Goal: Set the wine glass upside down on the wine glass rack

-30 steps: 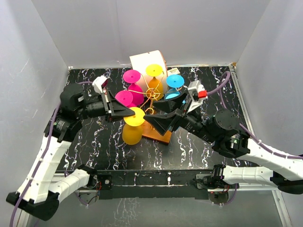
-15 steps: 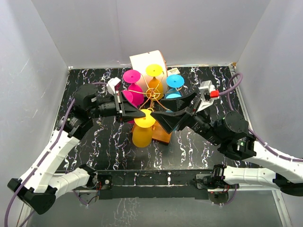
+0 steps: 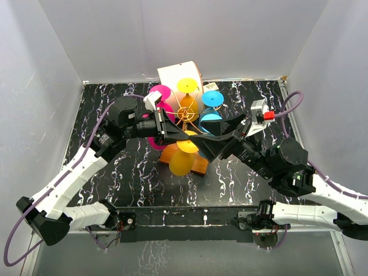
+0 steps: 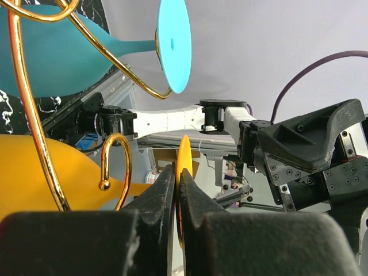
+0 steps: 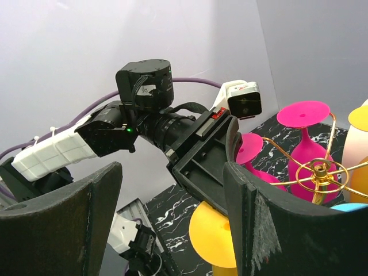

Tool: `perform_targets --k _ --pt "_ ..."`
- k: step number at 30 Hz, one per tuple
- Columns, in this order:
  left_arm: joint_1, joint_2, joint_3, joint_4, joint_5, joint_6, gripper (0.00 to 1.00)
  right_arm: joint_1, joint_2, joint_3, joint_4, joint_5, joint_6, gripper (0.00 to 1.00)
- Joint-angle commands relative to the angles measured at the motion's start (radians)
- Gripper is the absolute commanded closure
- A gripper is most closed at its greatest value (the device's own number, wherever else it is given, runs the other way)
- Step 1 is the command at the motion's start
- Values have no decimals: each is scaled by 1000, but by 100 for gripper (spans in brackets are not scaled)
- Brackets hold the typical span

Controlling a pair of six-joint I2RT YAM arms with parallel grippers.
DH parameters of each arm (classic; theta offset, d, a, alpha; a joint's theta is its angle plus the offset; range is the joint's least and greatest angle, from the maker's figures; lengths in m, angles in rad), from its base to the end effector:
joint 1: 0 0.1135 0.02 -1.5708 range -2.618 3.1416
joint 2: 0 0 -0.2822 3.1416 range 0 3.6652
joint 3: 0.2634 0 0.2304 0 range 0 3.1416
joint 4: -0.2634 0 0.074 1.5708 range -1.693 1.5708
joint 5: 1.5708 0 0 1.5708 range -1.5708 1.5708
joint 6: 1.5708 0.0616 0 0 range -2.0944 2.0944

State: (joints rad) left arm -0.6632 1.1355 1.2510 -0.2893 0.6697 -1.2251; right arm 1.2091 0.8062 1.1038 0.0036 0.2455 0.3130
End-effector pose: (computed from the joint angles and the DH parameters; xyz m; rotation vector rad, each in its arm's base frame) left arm 0.1620 -0.1751 0.4335 0.0072 2.1620 -1.8350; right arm 0.0662 0.1326 0.4794 -0.3806 1.3133 1.1424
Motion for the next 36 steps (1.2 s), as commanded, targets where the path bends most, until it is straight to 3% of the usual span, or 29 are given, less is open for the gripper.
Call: perform_targets --k 1,18,36 --pt "-12 1 35 28 -19 22 100 3 -25 -7 41 28 9 31" --pt "-12 66 111 16 -92 86 100 3 -28 0 36 41 17 31" --pt "-12 -13 73 -8 -316 133 100 3 -29 -2 31 49 23 31"
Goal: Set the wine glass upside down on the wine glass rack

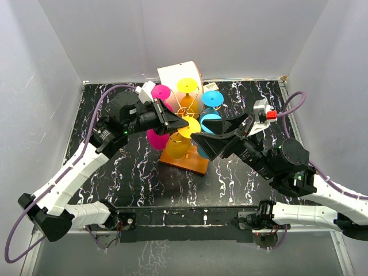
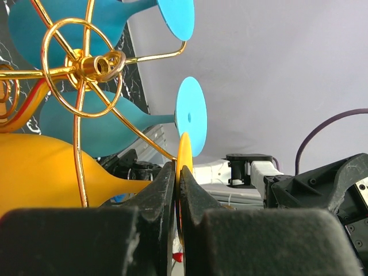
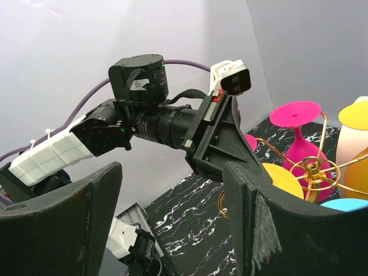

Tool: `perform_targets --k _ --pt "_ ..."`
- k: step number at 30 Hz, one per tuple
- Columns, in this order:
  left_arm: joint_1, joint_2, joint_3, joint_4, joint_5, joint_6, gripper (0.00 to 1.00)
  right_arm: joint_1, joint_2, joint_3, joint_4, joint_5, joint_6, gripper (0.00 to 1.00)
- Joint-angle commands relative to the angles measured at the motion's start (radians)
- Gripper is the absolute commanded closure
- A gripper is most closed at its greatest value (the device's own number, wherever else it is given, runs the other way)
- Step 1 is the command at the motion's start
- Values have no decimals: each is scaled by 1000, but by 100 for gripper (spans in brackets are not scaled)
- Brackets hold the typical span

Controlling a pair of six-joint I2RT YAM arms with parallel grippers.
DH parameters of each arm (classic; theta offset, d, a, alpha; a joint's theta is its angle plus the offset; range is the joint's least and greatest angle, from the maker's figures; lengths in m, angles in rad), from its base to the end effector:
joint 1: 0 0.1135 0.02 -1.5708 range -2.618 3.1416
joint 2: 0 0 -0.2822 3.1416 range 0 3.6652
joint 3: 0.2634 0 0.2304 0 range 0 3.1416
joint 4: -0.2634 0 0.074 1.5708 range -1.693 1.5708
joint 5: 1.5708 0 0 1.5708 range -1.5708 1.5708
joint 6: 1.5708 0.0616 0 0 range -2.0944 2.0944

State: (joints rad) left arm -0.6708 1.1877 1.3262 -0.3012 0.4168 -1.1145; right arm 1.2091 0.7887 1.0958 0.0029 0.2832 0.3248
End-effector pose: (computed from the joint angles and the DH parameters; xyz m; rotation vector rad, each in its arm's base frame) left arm 0.1844 -0.1781 0.4443 -0.0899 2.0352 -1.5920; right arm 0.0663 0.1266 0.4787 -0.3354 1.3177 1.1321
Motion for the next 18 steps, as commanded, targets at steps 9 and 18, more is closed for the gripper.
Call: perform_targets --k 9,18 --pt "-3 -110 -35 -19 -104 23 100 3 -9 2 34 11 18 31" --pt "-4 -161 -72 -27 -143 40 100 3 -7 -4 39 5 23 31"
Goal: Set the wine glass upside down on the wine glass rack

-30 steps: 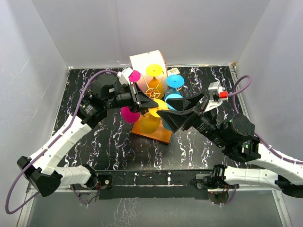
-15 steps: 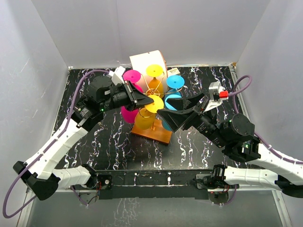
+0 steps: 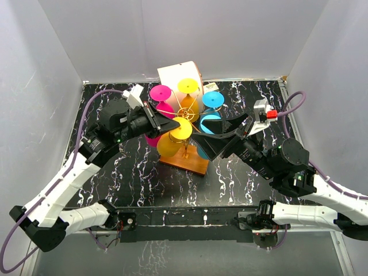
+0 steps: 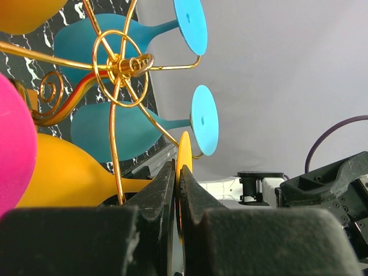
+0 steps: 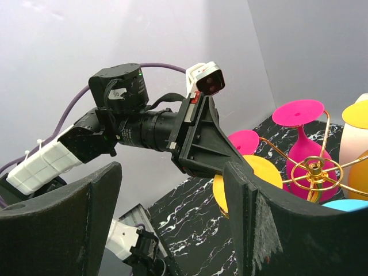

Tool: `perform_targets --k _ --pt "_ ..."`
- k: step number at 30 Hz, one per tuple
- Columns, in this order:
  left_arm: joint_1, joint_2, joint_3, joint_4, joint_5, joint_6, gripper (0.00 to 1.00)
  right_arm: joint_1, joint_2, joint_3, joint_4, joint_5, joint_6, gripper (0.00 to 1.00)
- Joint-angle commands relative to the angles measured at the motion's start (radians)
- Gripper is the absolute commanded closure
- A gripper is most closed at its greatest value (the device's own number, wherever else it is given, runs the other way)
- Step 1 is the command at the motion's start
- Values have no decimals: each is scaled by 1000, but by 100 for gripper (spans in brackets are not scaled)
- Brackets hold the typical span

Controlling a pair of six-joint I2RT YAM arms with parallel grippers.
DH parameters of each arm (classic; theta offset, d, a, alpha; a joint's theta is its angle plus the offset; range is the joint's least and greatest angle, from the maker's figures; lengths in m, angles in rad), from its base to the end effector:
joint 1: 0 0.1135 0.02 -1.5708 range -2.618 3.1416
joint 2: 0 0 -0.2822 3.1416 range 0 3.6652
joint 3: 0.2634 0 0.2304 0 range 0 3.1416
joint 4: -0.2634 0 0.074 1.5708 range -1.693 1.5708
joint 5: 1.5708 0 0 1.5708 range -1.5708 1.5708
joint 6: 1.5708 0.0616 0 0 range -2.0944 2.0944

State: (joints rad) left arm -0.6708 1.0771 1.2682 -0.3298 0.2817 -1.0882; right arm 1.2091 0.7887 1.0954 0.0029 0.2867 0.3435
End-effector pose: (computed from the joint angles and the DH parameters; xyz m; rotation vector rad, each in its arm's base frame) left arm 0.1657 -0.1534 0.4447 -0.1687 1.9585 -1.4842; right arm 0.0665 0.1265 0.4786 -0.3207 1.3244 1.1453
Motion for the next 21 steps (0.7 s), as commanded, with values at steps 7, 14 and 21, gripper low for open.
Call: perform_targets --k 7,14,21 --pt "-4 -90 -31 -3 -17 -1 100 3 1 -5 43 2 9 30" --pt "-5 -110 -43 -23 -13 2 100 3 4 -3 43 -1 10 30" --pt "-3 -107 -38 -2 55 20 100 3 5 -6 45 0 16 30"
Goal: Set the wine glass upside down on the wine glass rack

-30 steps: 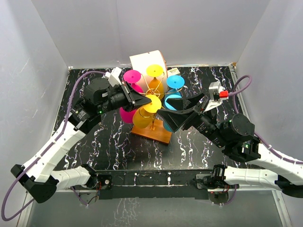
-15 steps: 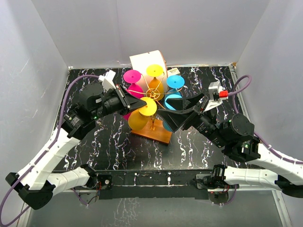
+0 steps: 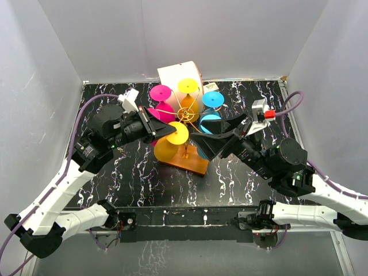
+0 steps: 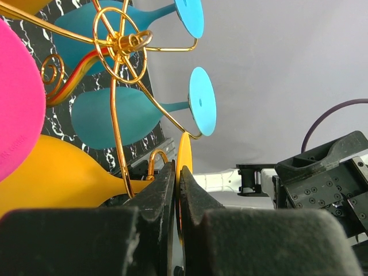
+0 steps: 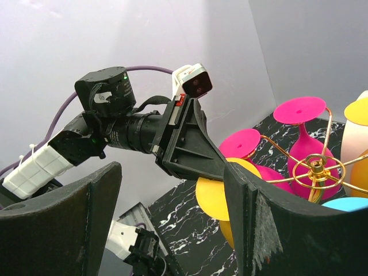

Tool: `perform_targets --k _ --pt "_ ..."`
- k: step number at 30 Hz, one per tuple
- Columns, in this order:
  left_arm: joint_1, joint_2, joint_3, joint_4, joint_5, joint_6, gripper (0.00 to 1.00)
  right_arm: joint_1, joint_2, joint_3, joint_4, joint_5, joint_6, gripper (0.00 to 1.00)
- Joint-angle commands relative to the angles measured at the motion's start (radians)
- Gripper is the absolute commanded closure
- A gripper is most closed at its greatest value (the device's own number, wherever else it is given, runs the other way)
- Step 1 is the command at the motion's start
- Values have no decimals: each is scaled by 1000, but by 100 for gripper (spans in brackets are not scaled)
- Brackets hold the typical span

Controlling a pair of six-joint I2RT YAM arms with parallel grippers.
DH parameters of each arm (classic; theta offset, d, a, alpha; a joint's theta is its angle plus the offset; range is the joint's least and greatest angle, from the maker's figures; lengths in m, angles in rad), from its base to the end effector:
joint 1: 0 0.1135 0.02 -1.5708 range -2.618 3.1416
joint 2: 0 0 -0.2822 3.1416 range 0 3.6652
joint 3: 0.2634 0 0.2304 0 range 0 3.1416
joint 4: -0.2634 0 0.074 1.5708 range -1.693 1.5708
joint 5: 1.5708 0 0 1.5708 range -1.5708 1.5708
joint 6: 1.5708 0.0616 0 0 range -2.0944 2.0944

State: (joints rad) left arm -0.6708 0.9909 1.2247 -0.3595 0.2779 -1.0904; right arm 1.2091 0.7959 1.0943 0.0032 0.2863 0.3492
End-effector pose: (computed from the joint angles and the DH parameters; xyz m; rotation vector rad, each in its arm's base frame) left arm 0.1462 -0.1376 0.4428 -0.1698 1.9438 -1.4889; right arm 0.0675 0.1291 0.4774 -0.3214 1.3330 1.1464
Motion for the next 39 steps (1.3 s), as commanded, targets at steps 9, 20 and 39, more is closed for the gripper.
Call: perform_targets --k 9,20,39 --pt "-4 24 26 56 149 32 100 3 4 -7 47 2 16 30" --pt "-4 90 88 51 139 79 100 3 -3 -4 42 13 14 30" --pt "-4 139 167 -83 -27 206 82 3 -11 -1 37 21 -1 30"
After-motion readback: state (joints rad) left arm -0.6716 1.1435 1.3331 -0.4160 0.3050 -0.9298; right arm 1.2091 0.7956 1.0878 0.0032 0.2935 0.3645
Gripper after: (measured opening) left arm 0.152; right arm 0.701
